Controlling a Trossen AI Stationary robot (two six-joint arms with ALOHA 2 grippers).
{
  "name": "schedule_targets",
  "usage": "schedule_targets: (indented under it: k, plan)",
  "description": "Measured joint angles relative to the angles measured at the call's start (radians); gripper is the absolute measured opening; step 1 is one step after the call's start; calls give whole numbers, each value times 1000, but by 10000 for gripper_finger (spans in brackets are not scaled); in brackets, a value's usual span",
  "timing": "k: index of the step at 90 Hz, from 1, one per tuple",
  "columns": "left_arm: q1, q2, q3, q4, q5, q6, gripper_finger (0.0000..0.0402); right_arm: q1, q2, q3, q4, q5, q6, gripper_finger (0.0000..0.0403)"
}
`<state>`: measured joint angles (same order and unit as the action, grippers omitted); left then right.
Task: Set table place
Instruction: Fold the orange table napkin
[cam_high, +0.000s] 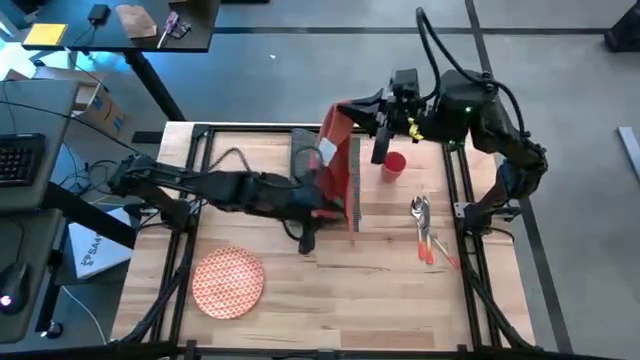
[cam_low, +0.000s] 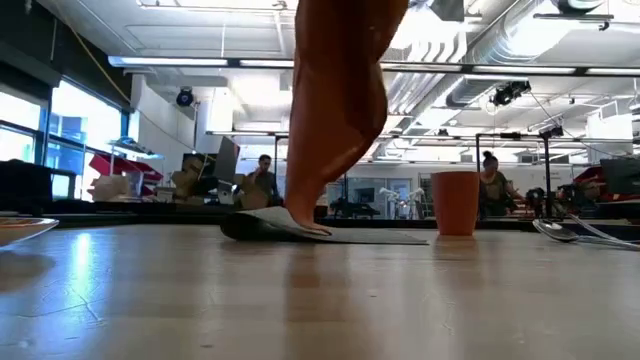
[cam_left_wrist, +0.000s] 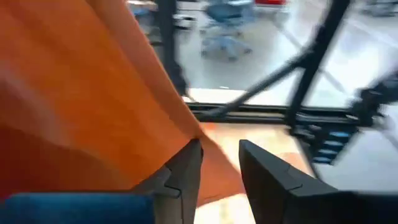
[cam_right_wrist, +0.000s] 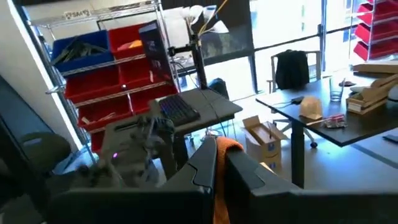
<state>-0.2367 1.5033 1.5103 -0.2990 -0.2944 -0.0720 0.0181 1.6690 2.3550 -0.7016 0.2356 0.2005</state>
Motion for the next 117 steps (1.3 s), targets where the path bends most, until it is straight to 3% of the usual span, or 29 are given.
schedule_targets:
  k: [19, 24, 48, 64, 73, 92, 109, 117]
  plan:
    - [-51, -55, 13, -7, -414, 85, 70, 0, -4, 0, 3, -2, 0, 0]
    - [-39, -50, 12, -9, -471, 100, 73, 0, -4, 0, 2, -2, 0, 0]
    - [11, 0, 12, 28, -377, 63, 119, 0, -4, 0, 2, -9, -20, 0]
    - [33, 40, 12, 32, -518, 6, 138, 0, -4, 0, 3, -28, -20, 0]
    - [42, 44, 11, 44, -533, 15, 138, 1, -3, 0, 3, -51, -18, 0]
    - [1, -16, 11, 66, -461, 48, 136, 11, -9, 0, 0, -53, -18, 0]
    - [9, -29, 11, 112, -471, 48, 136, 11, -14, 0, -17, -53, -18, 0]
    - [39, -23, 12, 175, -398, 35, 136, 11, -14, 0, -20, -53, -18, 0]
